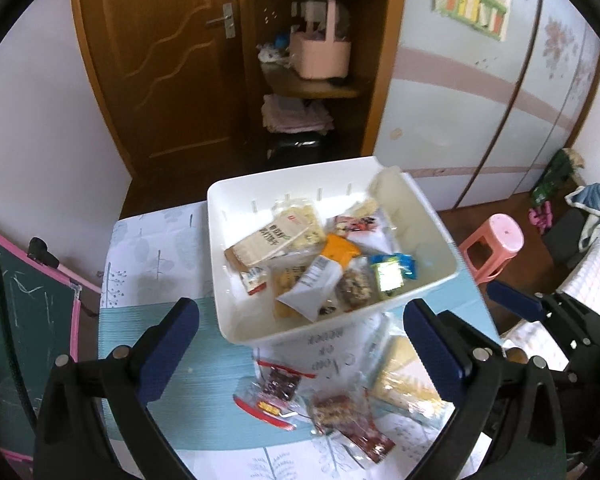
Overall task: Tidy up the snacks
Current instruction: 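Withdraw both open grippers from the tray toward the remaining snacks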
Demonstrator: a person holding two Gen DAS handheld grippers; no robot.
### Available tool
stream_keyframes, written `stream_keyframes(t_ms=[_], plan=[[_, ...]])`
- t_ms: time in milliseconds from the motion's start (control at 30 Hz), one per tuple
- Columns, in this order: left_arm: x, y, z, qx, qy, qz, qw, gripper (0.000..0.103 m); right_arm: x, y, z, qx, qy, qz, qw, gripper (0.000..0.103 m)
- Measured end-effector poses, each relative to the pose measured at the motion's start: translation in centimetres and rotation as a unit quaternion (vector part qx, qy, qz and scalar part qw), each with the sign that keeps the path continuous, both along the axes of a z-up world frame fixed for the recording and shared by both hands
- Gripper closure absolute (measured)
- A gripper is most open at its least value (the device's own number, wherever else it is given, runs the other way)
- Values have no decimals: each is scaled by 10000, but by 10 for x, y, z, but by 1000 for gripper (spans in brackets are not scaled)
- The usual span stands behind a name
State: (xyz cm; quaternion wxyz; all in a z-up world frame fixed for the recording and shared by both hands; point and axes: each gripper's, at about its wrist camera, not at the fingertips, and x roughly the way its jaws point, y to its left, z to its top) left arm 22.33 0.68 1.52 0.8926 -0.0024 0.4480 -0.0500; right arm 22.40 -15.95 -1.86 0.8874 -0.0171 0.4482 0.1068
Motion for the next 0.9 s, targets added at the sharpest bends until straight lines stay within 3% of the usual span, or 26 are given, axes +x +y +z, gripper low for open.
stream_keyframes(t_ms=[233, 467, 633, 900], plan=[[-50, -4, 15, -286, -331, -217, 9988, 1, -45, -12, 12, 146, -255, -53, 9996, 42], [-97, -1, 9, -466, -713, -146, 9963, 1, -92, -32, 12, 333, -616, -251, 9972, 42], [-119, -1, -8, -468, -851, -110, 9952, 1, -115, -56, 1, 551, -737, -519, 9944, 42], [-125, -7, -65, -378, -494, -32, 9981, 1, -121, -75, -44, 365, -368, -852, 9950, 42]])
